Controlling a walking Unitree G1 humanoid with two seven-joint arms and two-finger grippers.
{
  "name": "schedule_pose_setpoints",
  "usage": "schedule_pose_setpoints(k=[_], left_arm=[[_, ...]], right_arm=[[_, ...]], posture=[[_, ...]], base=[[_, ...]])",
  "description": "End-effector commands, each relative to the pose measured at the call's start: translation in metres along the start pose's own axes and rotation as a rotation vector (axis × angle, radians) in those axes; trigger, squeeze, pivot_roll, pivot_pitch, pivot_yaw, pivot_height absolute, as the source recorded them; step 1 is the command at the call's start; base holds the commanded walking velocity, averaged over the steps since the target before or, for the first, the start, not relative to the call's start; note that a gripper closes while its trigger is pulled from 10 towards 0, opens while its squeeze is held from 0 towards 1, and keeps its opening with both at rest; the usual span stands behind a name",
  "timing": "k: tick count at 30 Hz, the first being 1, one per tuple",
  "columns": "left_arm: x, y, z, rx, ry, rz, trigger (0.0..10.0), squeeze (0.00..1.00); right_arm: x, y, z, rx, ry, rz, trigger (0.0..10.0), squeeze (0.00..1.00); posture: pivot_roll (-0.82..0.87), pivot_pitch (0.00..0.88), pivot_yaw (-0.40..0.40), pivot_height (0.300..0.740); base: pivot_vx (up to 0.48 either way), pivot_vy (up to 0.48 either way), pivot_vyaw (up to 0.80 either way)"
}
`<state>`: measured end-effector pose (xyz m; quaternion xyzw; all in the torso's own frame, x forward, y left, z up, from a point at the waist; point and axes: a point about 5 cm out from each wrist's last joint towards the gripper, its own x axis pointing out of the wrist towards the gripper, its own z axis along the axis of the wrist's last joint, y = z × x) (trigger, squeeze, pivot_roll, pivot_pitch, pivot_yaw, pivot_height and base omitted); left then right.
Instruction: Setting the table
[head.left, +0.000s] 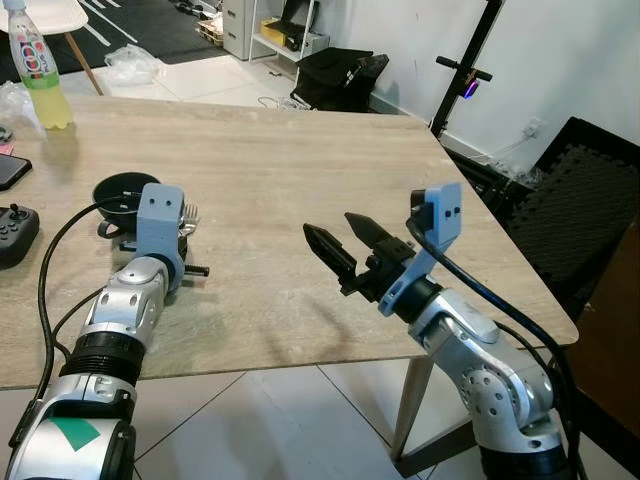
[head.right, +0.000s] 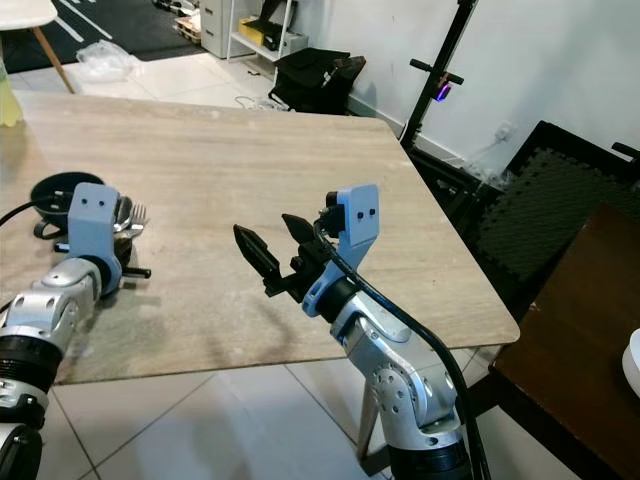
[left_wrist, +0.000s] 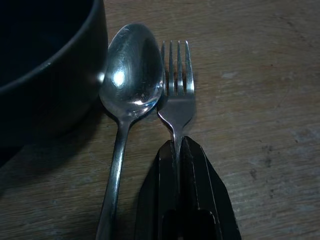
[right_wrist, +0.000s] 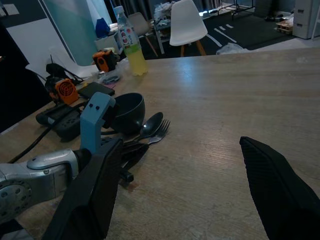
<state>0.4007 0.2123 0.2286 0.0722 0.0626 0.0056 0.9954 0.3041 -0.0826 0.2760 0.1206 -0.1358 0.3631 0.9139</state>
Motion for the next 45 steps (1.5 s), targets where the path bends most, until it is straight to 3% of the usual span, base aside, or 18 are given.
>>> schedule_pose_setpoints(k=[1,3,7,8,9,12,13,16,18,19,22,25,29,45], left_arm=[[-0.004,-0.006,-0.009,0.046,-0.048,-0.046,10.0,0.00],[-0.012,-0.009,0.019,0.082,-0.233,-0.084,10.0,0.00],[-0.022,-0.010,0.038,0.105,-0.345,-0.127,10.0,0.00],[-0.039,-0.008,0.057,0.135,-0.431,-0.195,10.0,0.00],[-0.046,-0.006,0.063,0.140,-0.454,-0.233,10.0,0.00],[-0.057,-0.004,0.067,0.132,-0.461,-0.305,10.0,0.00],[-0.069,-0.001,0.068,0.123,-0.454,-0.381,10.0,0.00],[-0.075,0.000,0.066,0.124,-0.443,-0.417,10.0,0.00],[-0.085,0.011,0.060,0.114,-0.405,-0.396,10.0,0.00],[-0.085,0.011,0.060,0.114,-0.405,-0.396,10.0,0.00],[-0.088,0.031,0.055,0.014,-0.383,-0.261,10.0,0.00],[-0.085,0.036,0.054,-0.051,-0.393,-0.181,10.0,0.00],[-0.076,0.024,0.049,-0.051,-0.375,-0.157,10.0,0.00],[-0.073,0.013,0.049,-0.074,-0.359,-0.140,10.0,0.00]], right_arm=[[-0.005,-0.002,-0.001,0.000,0.002,-0.019,10.0,0.00],[-0.006,-0.003,0.000,0.000,0.001,-0.021,10.0,0.00],[-0.006,-0.003,0.000,0.000,-0.003,-0.025,10.0,0.00],[-0.006,-0.004,0.001,0.000,-0.011,-0.036,10.0,0.00],[-0.006,-0.004,0.002,-0.002,-0.015,-0.044,10.0,0.00],[-0.008,-0.006,0.005,-0.004,-0.028,-0.065,10.0,0.00],[-0.010,-0.010,0.008,-0.010,-0.043,-0.109,10.0,0.00],[-0.012,-0.013,0.010,-0.012,-0.051,-0.136,10.0,0.00],[-0.019,-0.023,0.014,-0.028,-0.071,-0.237,10.0,0.00],[-0.019,-0.023,0.014,-0.028,-0.071,-0.237,10.0,0.00],[-0.028,-0.035,0.017,-0.039,-0.085,-0.342,10.0,0.00],[-0.031,-0.042,0.017,-0.040,-0.089,-0.386,10.0,0.00],[-0.033,-0.048,0.018,-0.040,-0.096,-0.424,10.0,0.00],[-0.035,-0.049,0.018,-0.038,-0.100,-0.464,10.0,0.00]], posture=[[0.12,0.184,-0.076,0.740],[0.12,0.183,-0.076,0.740],[0.12,0.183,-0.075,0.740],[0.13,0.183,-0.076,0.740],[0.13,0.183,-0.076,0.740],[0.13,0.183,-0.075,0.740],[0.13,0.183,-0.076,0.740],[0.14,0.183,-0.077,0.740],[0.14,0.185,-0.077,0.740],[0.14,0.185,-0.077,0.740],[0.14,0.182,-0.078,0.740],[0.14,0.178,-0.080,0.740],[0.12,0.174,-0.078,0.740],[0.11,0.172,-0.071,0.740]], base=[[0.000,0.000,0.00],[0.000,0.000,0.00],[0.000,0.000,0.00],[0.000,0.000,0.00],[0.000,0.000,0.00],[0.000,0.000,0.00],[0.000,0.000,0.00],[0.000,0.000,0.00],[0.000,0.000,0.00],[0.000,0.000,0.00],[0.000,0.000,0.00],[0.000,0.000,0.00],[0.000,0.000,0.00],[0.000,0.000,0.00]])
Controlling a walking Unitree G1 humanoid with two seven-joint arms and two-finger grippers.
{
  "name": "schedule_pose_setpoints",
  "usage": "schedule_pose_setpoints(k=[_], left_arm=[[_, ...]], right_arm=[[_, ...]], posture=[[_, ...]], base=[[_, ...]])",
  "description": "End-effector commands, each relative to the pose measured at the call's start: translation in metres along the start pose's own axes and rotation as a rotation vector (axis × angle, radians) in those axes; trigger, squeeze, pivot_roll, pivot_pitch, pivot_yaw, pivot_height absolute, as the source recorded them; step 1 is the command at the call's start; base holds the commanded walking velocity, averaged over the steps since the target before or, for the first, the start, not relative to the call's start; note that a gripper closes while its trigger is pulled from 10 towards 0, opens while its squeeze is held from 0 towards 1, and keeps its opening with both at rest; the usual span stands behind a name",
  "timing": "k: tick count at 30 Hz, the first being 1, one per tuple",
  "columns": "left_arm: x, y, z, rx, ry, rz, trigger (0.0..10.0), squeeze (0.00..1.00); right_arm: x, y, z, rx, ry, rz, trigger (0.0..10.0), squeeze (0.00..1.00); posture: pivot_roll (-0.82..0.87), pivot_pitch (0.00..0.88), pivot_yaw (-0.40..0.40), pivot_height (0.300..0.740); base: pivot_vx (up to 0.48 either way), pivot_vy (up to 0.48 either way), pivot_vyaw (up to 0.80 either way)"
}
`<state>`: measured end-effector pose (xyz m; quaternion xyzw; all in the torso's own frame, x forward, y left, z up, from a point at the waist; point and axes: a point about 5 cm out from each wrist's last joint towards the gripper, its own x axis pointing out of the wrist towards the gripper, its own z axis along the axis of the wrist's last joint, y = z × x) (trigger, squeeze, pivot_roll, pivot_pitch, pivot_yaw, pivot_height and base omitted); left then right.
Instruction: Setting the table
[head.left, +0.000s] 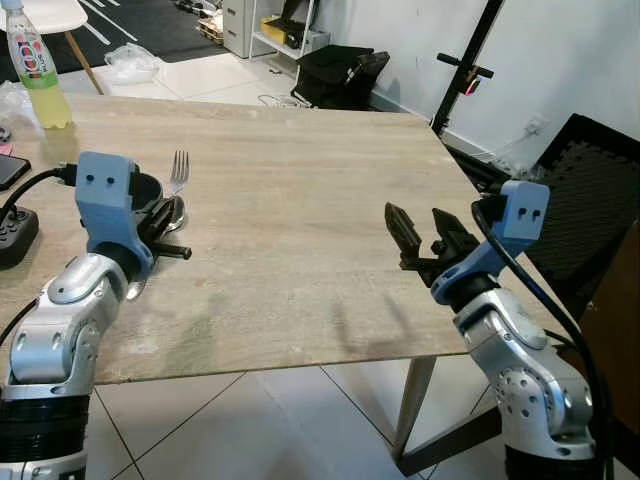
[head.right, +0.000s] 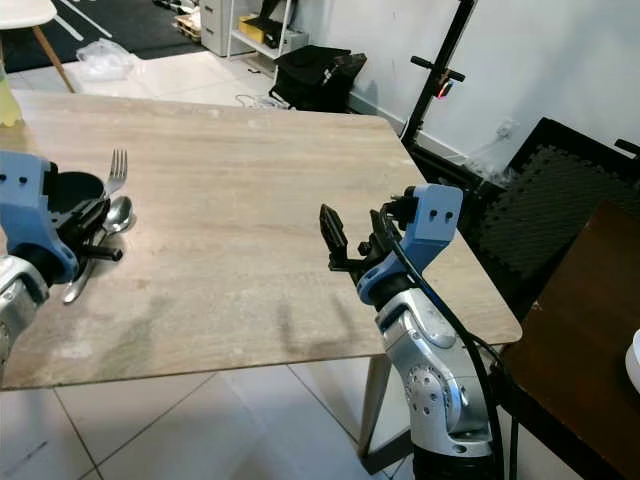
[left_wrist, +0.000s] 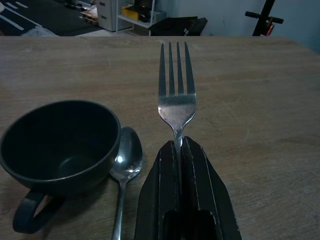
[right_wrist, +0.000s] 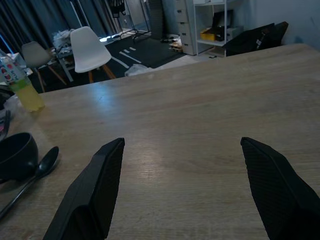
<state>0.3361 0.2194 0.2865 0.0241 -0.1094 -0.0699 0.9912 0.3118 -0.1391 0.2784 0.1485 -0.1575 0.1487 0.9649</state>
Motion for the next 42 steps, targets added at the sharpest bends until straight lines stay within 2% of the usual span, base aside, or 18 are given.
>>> schedule_pose_setpoints(k=[1,9,13,21,23,28,30,34,37,42], left_arm=[[-0.0021,-0.0032,0.0020,0.007,-0.009,-0.019,10.0,0.00],[-0.0046,-0.0068,0.0021,-0.042,-0.037,-0.019,10.0,0.00],[-0.0041,-0.0063,0.0003,-0.001,-0.025,-0.010,10.0,0.00],[-0.0032,-0.0055,0.0042,-0.028,-0.051,-0.011,10.0,0.00],[-0.0030,-0.0064,0.0054,-0.058,-0.060,-0.017,10.0,0.00],[-0.0028,-0.0061,0.0056,-0.050,-0.056,-0.015,10.0,0.00],[-0.0027,-0.0041,0.0052,-0.078,-0.056,-0.005,10.0,0.00],[-0.0020,0.0000,0.0038,-0.069,-0.044,0.016,10.0,0.00],[-0.0010,-0.0018,0.0018,-0.039,-0.033,0.008,10.0,0.00],[0.0002,-0.0053,0.0006,-0.036,-0.025,-0.003,10.0,0.00]], right_arm=[[-0.0035,-0.0064,-0.0003,0.000,-0.003,-0.029,10.0,0.00],[-0.0025,-0.0058,-0.0003,0.013,-0.015,-0.033,10.0,0.00],[-0.0013,-0.0047,0.0004,0.017,-0.022,-0.030,10.0,0.00],[-0.0012,-0.0054,0.0012,0.020,-0.025,-0.034,10.0,0.00],[-0.0010,-0.0053,0.0010,0.020,-0.025,-0.033,10.0,0.00],[-0.0009,-0.0051,0.0008,0.023,-0.026,-0.033,10.0,0.00],[-0.0007,-0.0049,0.0008,0.024,-0.026,-0.032,10.0,0.00],[-0.0002,-0.0053,0.0013,0.024,-0.027,-0.032,10.0,0.00],[0.0005,-0.0052,0.0016,0.024,-0.028,-0.030,10.0,0.00],[0.0011,-0.0040,0.0007,0.024,-0.027,-0.024,10.0,0.00]], posture=[[0.11,0.172,-0.072,0.740],[0.12,0.169,-0.076,0.740],[0.12,0.165,-0.076,0.740],[0.12,0.166,-0.076,0.740],[0.12,0.166,-0.075,0.740],[0.12,0.167,-0.075,0.740],[0.12,0.164,-0.076,0.740],[0.12,0.162,-0.077,0.740],[0.12,0.161,-0.078,0.740],[0.12,0.158,-0.080,0.740]], base=[[0.000,0.000,0.00],[0.000,0.000,0.00],[0.000,0.000,0.00],[0.000,0.000,0.00],[0.000,0.000,0.00],[0.000,0.000,0.00],[0.000,0.000,0.00],[0.000,0.000,0.00],[0.000,0.000,0.00],[0.000,0.000,0.00]])
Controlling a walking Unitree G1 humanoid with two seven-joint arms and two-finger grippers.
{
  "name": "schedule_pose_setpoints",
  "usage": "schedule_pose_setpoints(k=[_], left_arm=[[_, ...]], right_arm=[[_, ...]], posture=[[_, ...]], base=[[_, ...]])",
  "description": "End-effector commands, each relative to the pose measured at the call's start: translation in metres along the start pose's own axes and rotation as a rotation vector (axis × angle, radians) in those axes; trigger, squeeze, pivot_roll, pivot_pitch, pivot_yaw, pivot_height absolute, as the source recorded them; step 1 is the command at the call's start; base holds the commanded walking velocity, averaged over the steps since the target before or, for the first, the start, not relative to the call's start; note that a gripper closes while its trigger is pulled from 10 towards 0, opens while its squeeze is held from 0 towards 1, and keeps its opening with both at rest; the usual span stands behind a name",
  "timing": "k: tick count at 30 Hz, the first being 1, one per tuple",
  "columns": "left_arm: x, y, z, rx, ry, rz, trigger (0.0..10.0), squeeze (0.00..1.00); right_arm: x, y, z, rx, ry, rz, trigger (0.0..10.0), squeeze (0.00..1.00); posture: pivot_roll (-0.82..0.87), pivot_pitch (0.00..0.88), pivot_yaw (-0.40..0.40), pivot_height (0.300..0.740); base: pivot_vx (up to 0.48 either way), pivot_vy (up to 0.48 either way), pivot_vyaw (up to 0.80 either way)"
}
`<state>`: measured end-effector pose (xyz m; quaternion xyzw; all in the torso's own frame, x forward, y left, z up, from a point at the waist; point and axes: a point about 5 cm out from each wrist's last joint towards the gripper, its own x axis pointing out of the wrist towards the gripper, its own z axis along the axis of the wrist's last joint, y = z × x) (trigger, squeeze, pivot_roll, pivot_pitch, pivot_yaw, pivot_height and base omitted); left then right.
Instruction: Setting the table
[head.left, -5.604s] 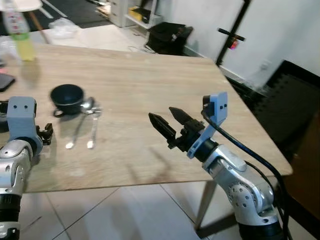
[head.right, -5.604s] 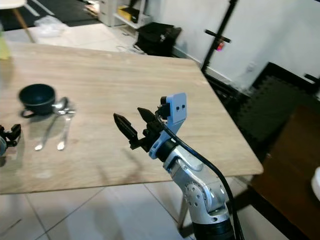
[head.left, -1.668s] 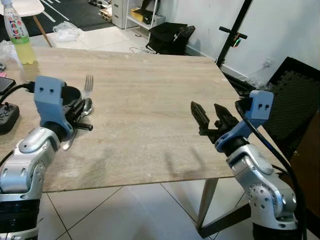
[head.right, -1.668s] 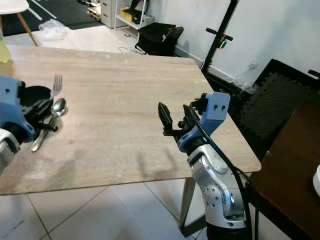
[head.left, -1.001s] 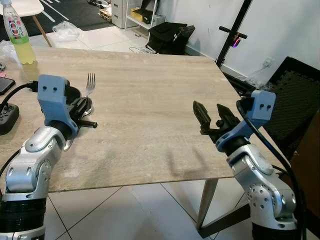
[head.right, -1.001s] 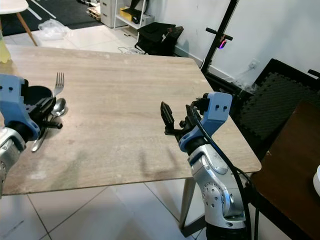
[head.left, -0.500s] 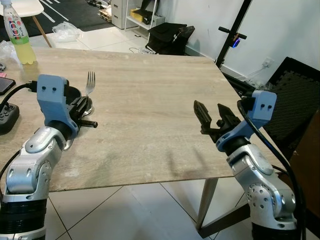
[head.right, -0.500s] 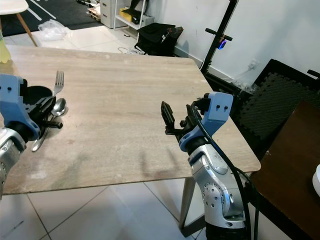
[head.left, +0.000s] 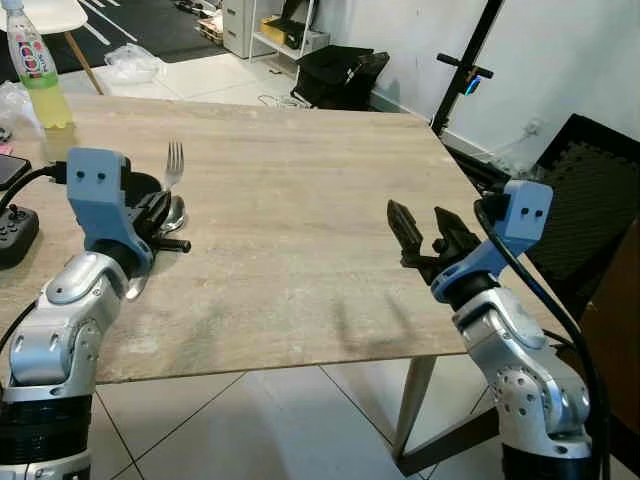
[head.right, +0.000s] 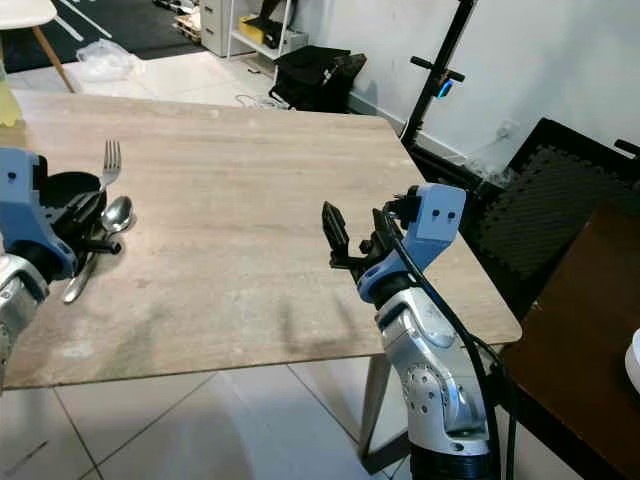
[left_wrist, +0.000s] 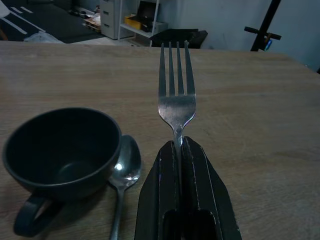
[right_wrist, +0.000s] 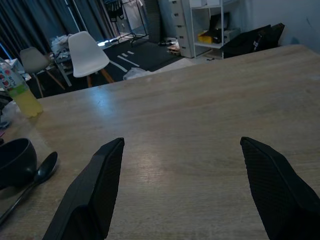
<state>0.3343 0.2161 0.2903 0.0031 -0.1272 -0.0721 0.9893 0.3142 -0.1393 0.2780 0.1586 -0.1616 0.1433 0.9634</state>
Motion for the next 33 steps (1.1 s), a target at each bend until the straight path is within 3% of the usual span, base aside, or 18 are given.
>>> schedule_pose_setpoints(k=[1,18,21,24,25,28,33], left_arm=[[0.001,-0.002,-0.004,0.016,0.017,-0.002,10.0,0.00],[0.003,-0.003,-0.001,0.020,0.016,-0.016,10.0,0.00],[0.014,-0.018,-0.001,0.029,0.006,-0.053,10.0,0.00],[0.017,-0.023,0.001,0.037,-0.003,-0.075,10.0,0.00],[0.023,-0.036,0.004,0.018,-0.024,-0.123,10.0,0.00],[0.029,-0.043,0.008,0.031,-0.027,-0.172,10.0,0.00],[0.026,-0.043,0.005,0.047,-0.005,-0.194,10.0,0.00]], right_arm=[[-0.001,-0.003,0.002,0.007,-0.014,-0.010,10.0,0.00],[0.000,-0.005,0.003,0.007,-0.020,-0.022,10.0,0.00],[0.001,-0.018,0.005,-0.007,-0.012,-0.023,10.0,0.00],[0.001,-0.019,0.006,-0.013,-0.014,-0.025,10.0,0.00],[0.001,-0.020,0.007,-0.018,-0.023,-0.038,10.0,0.00],[0.001,-0.015,0.010,-0.004,-0.057,-0.061,10.0,0.00],[-0.007,-0.019,0.004,-0.017,-0.039,-0.087,10.0,0.00]], posture=[[0.12,0.156,-0.079,0.740],[0.13,0.161,-0.072,0.740],[0.14,0.156,-0.076,0.740],[0.14,0.140,-0.075,0.740],[0.13,0.145,-0.066,0.740],[0.12,0.165,-0.050,0.740],[0.12,0.153,-0.019,0.740]], base=[[0.000,0.000,0.00],[0.000,0.000,0.00],[0.000,0.000,0.00],[0.000,0.000,0.00],[0.000,0.000,0.00],[0.000,0.000,0.00],[0.000,0.000,0.00]])
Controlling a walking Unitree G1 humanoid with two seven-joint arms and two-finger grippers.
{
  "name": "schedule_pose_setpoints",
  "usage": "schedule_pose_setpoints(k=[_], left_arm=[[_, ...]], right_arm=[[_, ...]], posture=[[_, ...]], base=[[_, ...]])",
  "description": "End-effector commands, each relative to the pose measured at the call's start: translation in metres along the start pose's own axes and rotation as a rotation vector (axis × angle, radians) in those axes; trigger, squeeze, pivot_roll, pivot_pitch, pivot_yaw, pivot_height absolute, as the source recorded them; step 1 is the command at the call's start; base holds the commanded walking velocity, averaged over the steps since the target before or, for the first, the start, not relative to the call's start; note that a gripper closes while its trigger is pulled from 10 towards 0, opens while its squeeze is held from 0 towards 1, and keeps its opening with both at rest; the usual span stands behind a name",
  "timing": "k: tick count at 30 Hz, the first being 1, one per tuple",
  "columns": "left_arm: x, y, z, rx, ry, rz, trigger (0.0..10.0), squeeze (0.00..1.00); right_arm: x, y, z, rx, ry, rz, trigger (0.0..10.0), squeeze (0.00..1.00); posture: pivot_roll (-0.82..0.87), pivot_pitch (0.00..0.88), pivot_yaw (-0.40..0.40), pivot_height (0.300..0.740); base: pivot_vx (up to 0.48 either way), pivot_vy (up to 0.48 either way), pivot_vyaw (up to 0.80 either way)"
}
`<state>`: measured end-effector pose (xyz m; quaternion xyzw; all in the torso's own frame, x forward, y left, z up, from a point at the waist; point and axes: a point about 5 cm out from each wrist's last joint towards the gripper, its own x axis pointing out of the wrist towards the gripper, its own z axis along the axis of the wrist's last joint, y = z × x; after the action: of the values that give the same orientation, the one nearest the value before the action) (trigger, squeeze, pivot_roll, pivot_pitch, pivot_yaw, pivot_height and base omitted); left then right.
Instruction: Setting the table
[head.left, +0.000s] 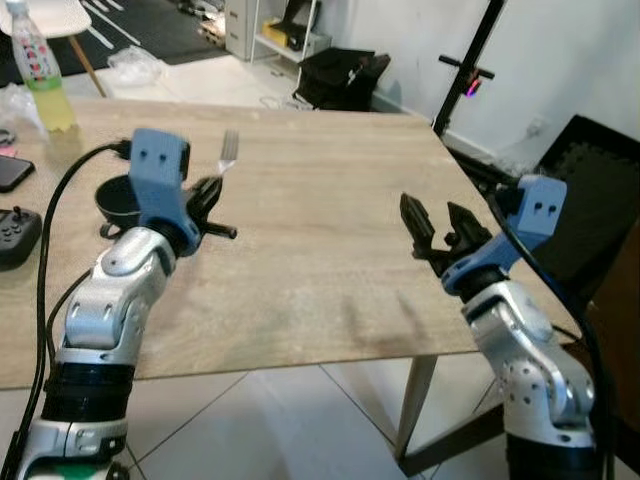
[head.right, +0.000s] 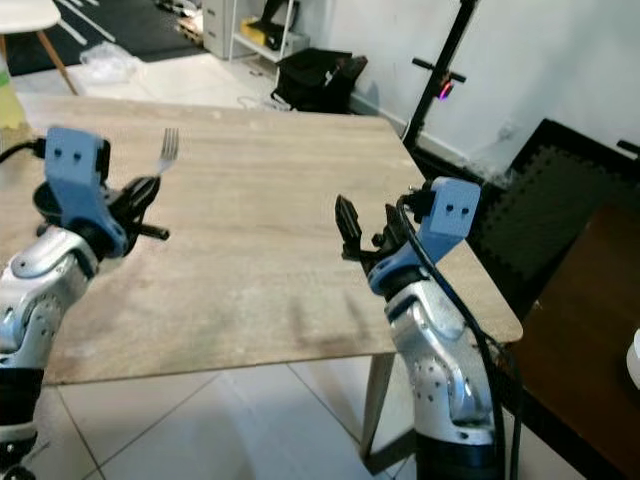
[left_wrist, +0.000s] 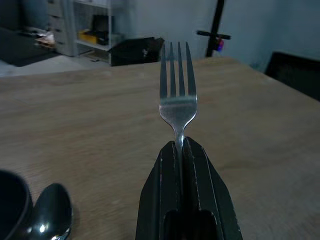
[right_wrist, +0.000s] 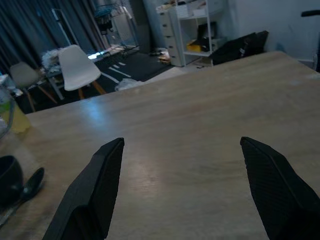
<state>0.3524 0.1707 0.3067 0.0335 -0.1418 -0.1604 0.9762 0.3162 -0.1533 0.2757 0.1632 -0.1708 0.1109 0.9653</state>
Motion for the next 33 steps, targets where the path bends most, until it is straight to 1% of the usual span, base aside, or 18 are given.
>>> schedule_pose_setpoints(k=[1,4,6,8,9,10,13,14,15,17,20,22,24,25,28,33], left_arm=[[-0.005,0.004,-0.009,0.015,0.042,-0.008,10.0,0.00],[-0.007,0.010,-0.013,0.024,0.057,0.011,10.0,0.00],[-0.008,0.011,-0.016,0.032,0.063,0.025,10.0,0.00],[-0.006,0.008,-0.021,0.025,0.065,0.023,10.0,0.00],[-0.006,0.005,-0.025,0.024,0.065,0.012,10.0,0.00],[-0.005,0.002,-0.028,0.021,0.070,0.006,10.0,0.00],[-0.006,-0.003,-0.032,0.007,0.076,0.001,10.0,0.00],[-0.006,-0.007,-0.031,0.006,0.076,-0.017,10.0,0.00],[-0.006,-0.008,-0.030,0.014,0.077,-0.027,10.0,0.00],[-0.007,-0.005,-0.031,0.041,0.084,-0.034,10.0,0.00],[-0.006,-0.004,-0.029,0.039,0.083,-0.041,10.0,0.00],[-0.005,-0.008,-0.027,0.030,0.082,-0.065,10.0,0.00],[-0.006,-0.014,-0.027,0.065,0.079,-0.119,10.0,0.00],[-0.004,-0.012,-0.027,-0.010,0.078,-0.074,10.0,0.00],[-0.007,-0.019,-0.029,0.095,0.076,-0.116,10.0,0.00],[-0.004,-0.015,-0.027,0.051,0.071,-0.092,10.0,0.00]], right_arm=[[-0.006,-0.005,0.001,-0.017,-0.009,-0.026,10.0,0.00],[-0.007,-0.010,0.002,-0.026,-0.010,-0.037,10.0,0.00],[-0.007,-0.016,0.005,-0.039,-0.011,-0.047,10.0,0.00],[-0.008,-0.024,0.006,-0.070,-0.007,-0.057,10.0,0.00],[-0.010,-0.026,0.006,-0.088,-0.007,-0.060,10.0,0.00],[-0.011,-0.029,0.007,-0.094,-0.007,-0.068,10.0,0.00],[-0.013,-0.031,0.006,-0.087,-0.010,-0.093,10.0,0.00],[-0.014,-0.030,0.008,-0.084,-0.015,-0.098,10.0,0.00],[-0.014,-0.029,0.008,-0.085,-0.017,-0.095,10.0,0.00],[-0.014,-0.026,0.004,-0.079,-0.014,-0.093,10.0,0.00],[-0.013,-0.025,0.001,-0.070,-0.009,-0.095,10.0,0.00],[-0.013,-0.025,0.000,-0.071,-0.010,-0.092,10.0,0.00],[-0.013,-0.024,0.001,-0.062,-0.015,-0.094,10.0,0.00],[-0.013,-0.022,0.000,-0.060,-0.016,-0.090,10.0,0.00],[-0.013,-0.022,0.000,-0.058,-0.012,-0.090,10.0,0.00],[-0.012,-0.019,-0.002,-0.054,-0.012,-0.092,10.0,0.00]], posture=[[0.11,0.157,-0.005,0.740],[0.12,0.150,0.020,0.740],[0.12,0.155,0.007,0.740],[0.09,0.121,0.024,0.740],[0.09,0.117,0.022,0.740],[0.09,0.118,-0.001,0.740],[0.08,0.108,0.020,0.740],[0.09,0.112,0.020,0.740],[0.10,0.114,0.018,0.740],[0.10,0.109,0.021,0.740],[0.09,0.113,0.028,0.740],[0.09,0.108,0.024,0.740],[0.09,0.114,0.030,0.740],[0.08,0.106,0.026,0.740],[0.08,0.106,0.026,0.740],[0.09,0.107,0.022,0.740]], base=[[0.000,0.000,0.00],[0.000,0.000,0.00],[0.000,0.000,0.00],[0.000,0.000,0.00],[0.000,0.000,0.00],[0.000,0.000,0.00],[0.000,0.000,0.00],[0.000,0.000,0.00],[0.000,0.000,0.00],[0.000,0.000,0.00],[0.000,0.000,0.00],[0.000,0.000,0.00],[0.000,0.000,0.00],[0.000,0.000,0.00],[0.000,0.000,0.00],[0.000,0.000,0.00]])
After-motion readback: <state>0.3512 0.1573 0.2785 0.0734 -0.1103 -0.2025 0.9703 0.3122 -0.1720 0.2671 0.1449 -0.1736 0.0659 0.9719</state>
